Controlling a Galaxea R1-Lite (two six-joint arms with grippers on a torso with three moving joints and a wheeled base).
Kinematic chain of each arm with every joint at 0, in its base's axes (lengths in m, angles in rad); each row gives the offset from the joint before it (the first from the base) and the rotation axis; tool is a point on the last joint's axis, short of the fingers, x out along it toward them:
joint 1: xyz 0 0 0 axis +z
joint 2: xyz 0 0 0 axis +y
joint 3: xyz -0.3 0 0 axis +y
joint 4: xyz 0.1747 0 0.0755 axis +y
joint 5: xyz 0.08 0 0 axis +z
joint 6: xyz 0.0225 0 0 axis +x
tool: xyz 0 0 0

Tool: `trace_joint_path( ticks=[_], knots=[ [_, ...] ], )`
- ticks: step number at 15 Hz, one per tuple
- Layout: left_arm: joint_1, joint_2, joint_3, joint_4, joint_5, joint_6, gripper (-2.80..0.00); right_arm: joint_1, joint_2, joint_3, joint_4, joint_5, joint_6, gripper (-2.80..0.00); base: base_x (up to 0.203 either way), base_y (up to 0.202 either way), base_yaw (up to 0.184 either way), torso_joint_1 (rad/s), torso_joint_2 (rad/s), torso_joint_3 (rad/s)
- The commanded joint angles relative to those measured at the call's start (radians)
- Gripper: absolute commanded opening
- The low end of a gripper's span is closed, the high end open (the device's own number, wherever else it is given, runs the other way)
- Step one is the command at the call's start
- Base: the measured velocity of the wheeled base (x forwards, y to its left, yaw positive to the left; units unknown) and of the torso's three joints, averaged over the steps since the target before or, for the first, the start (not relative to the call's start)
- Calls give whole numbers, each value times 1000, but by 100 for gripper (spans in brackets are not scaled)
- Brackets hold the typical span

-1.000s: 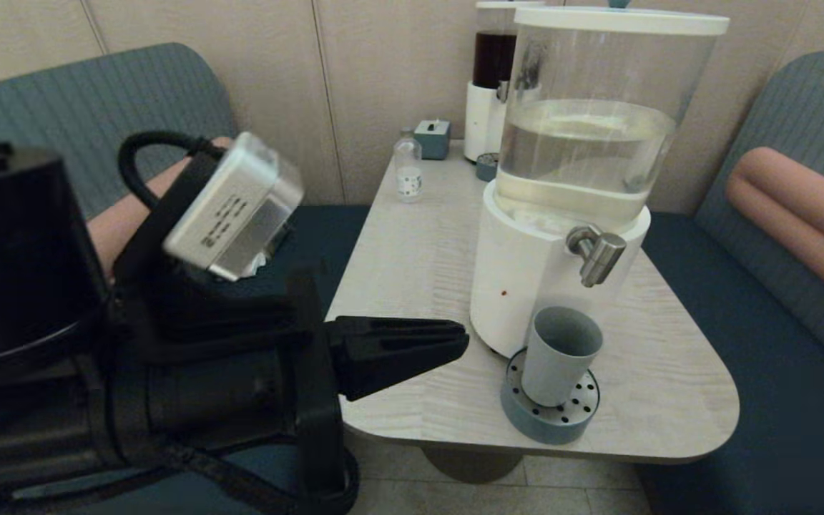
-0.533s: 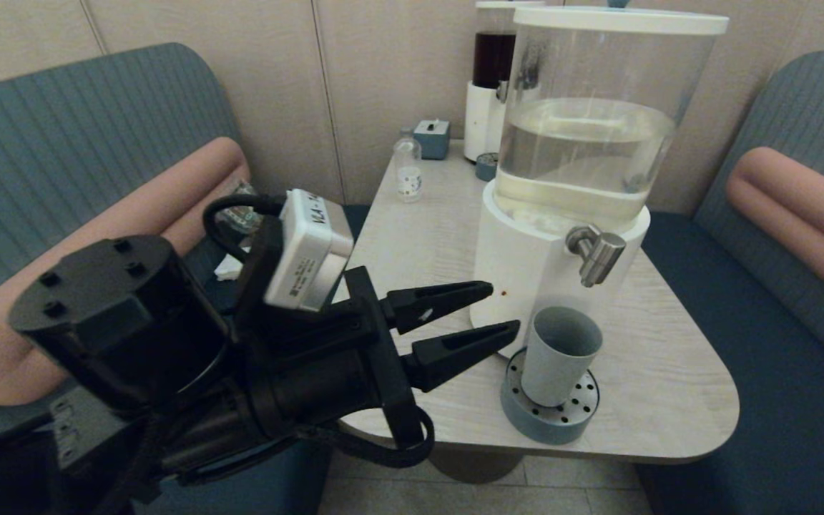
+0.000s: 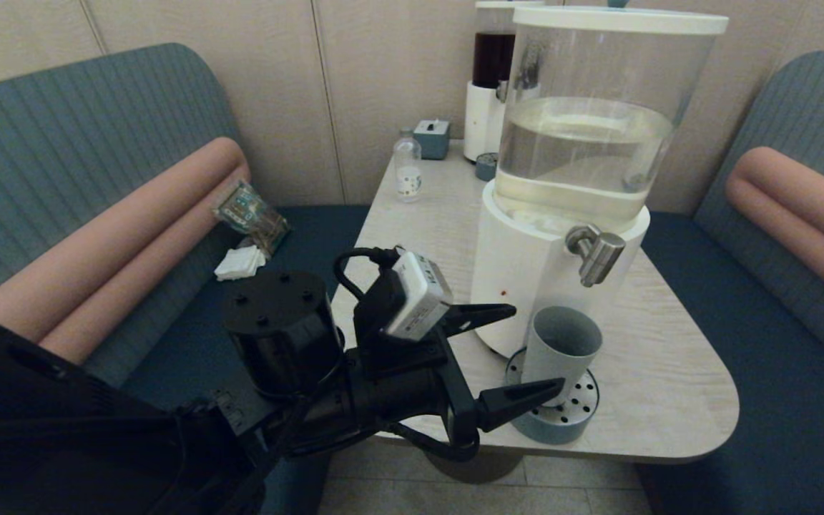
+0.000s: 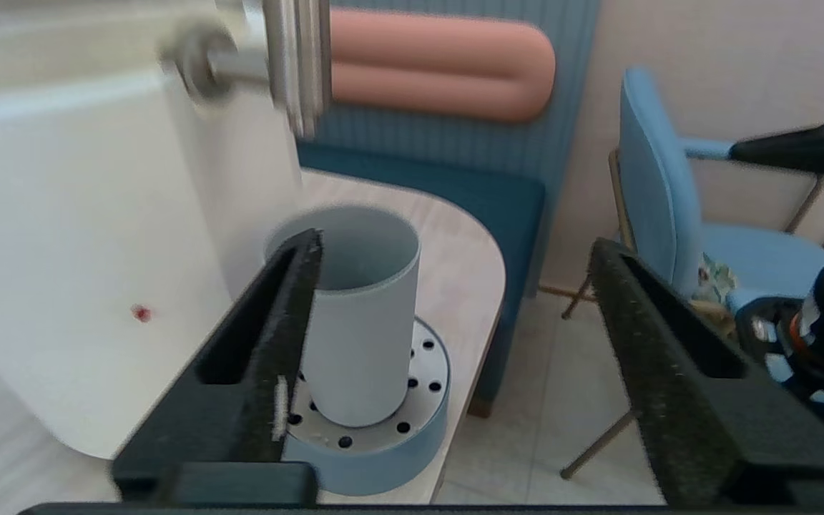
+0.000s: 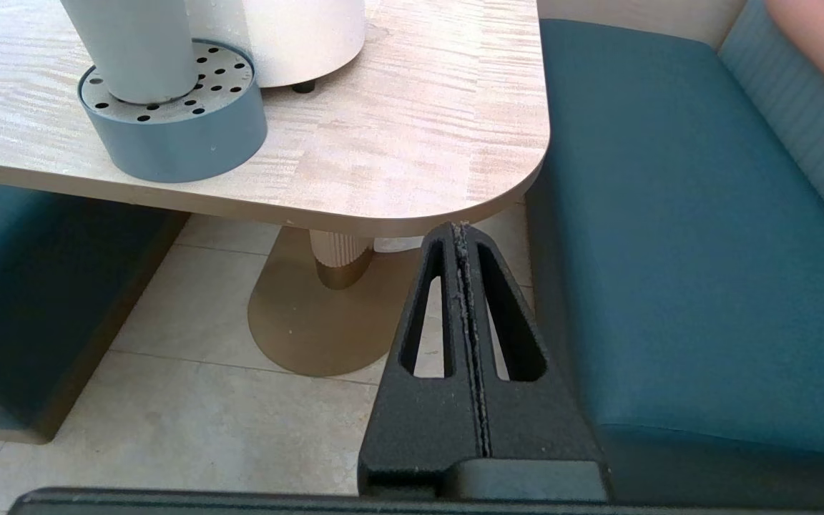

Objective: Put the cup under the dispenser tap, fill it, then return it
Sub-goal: Place the cup next to the water dispenser

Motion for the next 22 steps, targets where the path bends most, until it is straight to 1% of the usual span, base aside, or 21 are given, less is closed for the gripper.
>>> trace_joint_path(
  ticks=[1,3,5,7,9,14,22],
  knots=[
    [0,102,-34,-12,-4,1,0,0,1,2,0,0,0,-280,0,0,0,0,0,0],
    [0,151,-74,-15,-11,2,0,0,0,2,0,0,0,-280,0,0,0,0,0,0],
    [4,198,-116,-17,-37,3,0,0,0,2,0,0,0,-280,0,0,0,0,0,0],
    [8,238,-151,-27,-42,2,0,0,0,2,0,0,0,-280,0,0,0,0,0,0],
    [29,265,-175,-28,-42,3,0,0,0,2,0,0,0,-280,0,0,0,0,0,0],
    [80,274,-193,-34,-42,2,0,0,1,2,0,0,0,-280,0,0,0,0,0,0],
    [80,329,-231,-34,-52,0,0,0,1,2,0,0,0,-280,0,0,0,0,0,0]
  ],
)
